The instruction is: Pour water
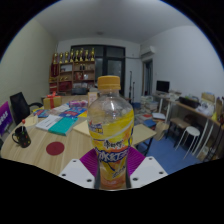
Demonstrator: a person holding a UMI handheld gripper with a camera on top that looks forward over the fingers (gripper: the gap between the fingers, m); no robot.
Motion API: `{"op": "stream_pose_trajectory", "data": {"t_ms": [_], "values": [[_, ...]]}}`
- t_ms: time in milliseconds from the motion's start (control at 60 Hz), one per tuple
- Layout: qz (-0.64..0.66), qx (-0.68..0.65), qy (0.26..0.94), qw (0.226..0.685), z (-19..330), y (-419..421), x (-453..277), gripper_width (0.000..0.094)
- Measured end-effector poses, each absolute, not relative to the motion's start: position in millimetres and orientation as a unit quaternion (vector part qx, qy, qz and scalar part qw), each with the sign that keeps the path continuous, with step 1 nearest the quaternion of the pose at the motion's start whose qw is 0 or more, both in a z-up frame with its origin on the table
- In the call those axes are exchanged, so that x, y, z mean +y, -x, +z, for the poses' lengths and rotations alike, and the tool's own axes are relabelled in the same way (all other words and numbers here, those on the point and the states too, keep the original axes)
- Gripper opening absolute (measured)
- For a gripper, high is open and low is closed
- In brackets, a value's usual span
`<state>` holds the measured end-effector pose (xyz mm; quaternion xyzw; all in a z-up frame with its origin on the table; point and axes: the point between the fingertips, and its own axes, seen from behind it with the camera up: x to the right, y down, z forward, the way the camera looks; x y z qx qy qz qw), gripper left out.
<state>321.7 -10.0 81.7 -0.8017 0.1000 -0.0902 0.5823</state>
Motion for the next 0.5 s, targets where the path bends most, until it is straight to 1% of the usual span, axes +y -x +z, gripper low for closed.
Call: {"op": "stream_pose_trajectory", "data": {"t_ms": [17, 117, 167, 183, 217, 250, 317, 350, 367, 417, 433, 450, 467, 500], "values": [[-0.102, 0.099, 0.8, 0.583, 87, -314, -3, 0.0334], [-0.163, 0.052, 0.797, 0.579, 143, -297, 15, 0.0331], [-0.198, 0.002, 0.793, 0.576, 174, -277, 28, 0.0331], [-0.215, -0.014, 0.787, 0.578, 176, -261, 36, 0.033], [-0.241, -0.056, 0.786, 0.567, 199, -246, 44, 0.033], [-0.273, -0.098, 0.779, 0.556, 212, -226, 54, 0.0329], [-0.34, -0.199, 0.757, 0.521, 227, -182, 75, 0.0329], [-0.377, -0.249, 0.741, 0.497, 226, -156, 82, 0.0329], [-0.395, -0.271, 0.73, 0.488, 210, -141, 97, 0.0328], [-0.448, -0.342, 0.699, 0.441, 199, -110, 109, 0.033], [-0.465, -0.365, 0.689, 0.42, 207, -105, 100, 0.0328], [-0.477, -0.385, 0.678, 0.405, 205, -106, 105, 0.0326], [-0.494, -0.403, 0.663, 0.393, 212, -104, 92, 0.0333], [-0.52, -0.444, 0.635, 0.36, 207, -91, 96, 0.0328]]}}
